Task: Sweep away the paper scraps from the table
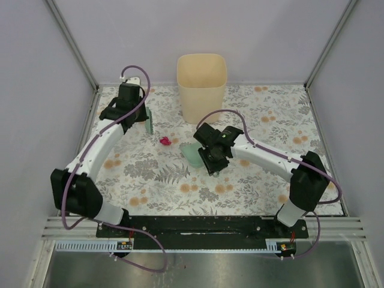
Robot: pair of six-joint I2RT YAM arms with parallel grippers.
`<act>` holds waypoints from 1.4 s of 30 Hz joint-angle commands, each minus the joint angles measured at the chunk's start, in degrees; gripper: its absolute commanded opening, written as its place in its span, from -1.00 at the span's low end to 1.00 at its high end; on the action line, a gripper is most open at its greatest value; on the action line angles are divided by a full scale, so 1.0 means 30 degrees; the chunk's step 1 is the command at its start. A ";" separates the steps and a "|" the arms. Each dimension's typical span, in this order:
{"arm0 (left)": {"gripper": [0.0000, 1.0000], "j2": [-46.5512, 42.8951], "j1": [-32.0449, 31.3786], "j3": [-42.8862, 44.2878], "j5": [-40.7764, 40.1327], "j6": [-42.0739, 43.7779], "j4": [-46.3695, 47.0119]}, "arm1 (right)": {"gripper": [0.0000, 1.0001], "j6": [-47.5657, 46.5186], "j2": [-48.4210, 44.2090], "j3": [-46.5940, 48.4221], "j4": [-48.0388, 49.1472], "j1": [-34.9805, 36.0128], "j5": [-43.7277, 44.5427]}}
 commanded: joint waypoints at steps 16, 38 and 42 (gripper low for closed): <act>-0.99 0.6603 0.0235 0.5116 0.5176 0.5385 -0.1782 | -1.00 -0.5369 0.8552 0.7998 -0.2294 0.0291 0.1415; -0.99 0.3354 -0.2608 0.2157 0.7633 0.4507 -0.3157 | -1.00 -0.4521 0.9404 0.7971 -0.0273 0.0409 0.1090; -0.98 0.2387 -0.2725 0.2332 0.7752 0.4301 -0.4357 | -1.00 -0.4110 0.8730 0.7062 0.0576 0.0409 0.1440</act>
